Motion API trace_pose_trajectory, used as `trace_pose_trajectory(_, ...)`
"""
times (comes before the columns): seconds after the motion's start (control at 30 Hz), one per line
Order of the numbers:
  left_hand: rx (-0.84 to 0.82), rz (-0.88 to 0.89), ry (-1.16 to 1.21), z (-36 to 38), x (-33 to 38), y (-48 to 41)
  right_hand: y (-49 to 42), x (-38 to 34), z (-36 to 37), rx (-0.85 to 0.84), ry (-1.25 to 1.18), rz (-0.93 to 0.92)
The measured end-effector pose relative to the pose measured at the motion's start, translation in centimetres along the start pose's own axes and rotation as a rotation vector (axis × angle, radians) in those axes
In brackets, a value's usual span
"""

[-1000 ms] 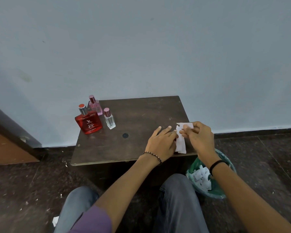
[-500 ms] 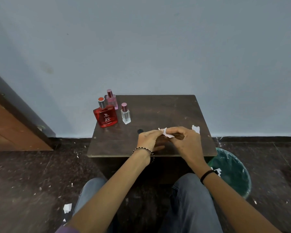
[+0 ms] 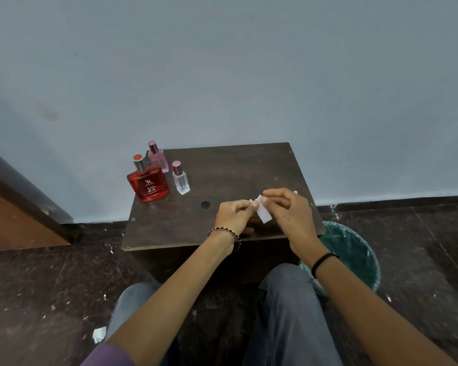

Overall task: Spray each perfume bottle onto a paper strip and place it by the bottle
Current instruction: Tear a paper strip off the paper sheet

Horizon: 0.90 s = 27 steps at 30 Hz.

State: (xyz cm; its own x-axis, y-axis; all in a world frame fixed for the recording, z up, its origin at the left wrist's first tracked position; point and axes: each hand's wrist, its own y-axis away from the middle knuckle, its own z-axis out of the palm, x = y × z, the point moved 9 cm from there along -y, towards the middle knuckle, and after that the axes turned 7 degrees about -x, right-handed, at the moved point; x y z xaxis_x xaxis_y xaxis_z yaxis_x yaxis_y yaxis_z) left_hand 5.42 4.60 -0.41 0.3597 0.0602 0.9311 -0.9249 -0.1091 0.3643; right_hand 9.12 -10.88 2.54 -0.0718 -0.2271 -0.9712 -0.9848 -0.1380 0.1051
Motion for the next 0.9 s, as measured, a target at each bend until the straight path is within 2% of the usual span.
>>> trace_pose_trajectory(0.13,0.006,-0.010,-0.025,1.5,-0.3,-0.6,-0.3,1.6,-2.9,0.128,-0.079,0.099)
trace_pose_trajectory(0.23,0.034,-0.021,0.009,1.6,-0.7,-1.1,-1.2,2.2,-5.5,0.232,0.055,0.098)
trace_pose_trajectory(0.4,0.067,-0.001,0.053,0.8,-0.9,-1.3,-2.3,1.7,-7.2,0.195,0.343,0.008)
trace_pose_trajectory(0.63,0.103,0.030,0.101,-1.2,-0.9,-1.4,-2.5,0.2,-6.3,0.198,0.474,-0.109)
trace_pose_trajectory(0.77,0.128,0.051,0.137,-2.4,-0.7,-0.9,-2.0,-1.7,-3.4,0.129,0.511,-0.197)
trace_pose_trajectory(0.9,0.168,0.062,0.171,-4.1,-0.5,-0.2,-1.6,-2.5,1.9,-0.109,0.430,-0.186)
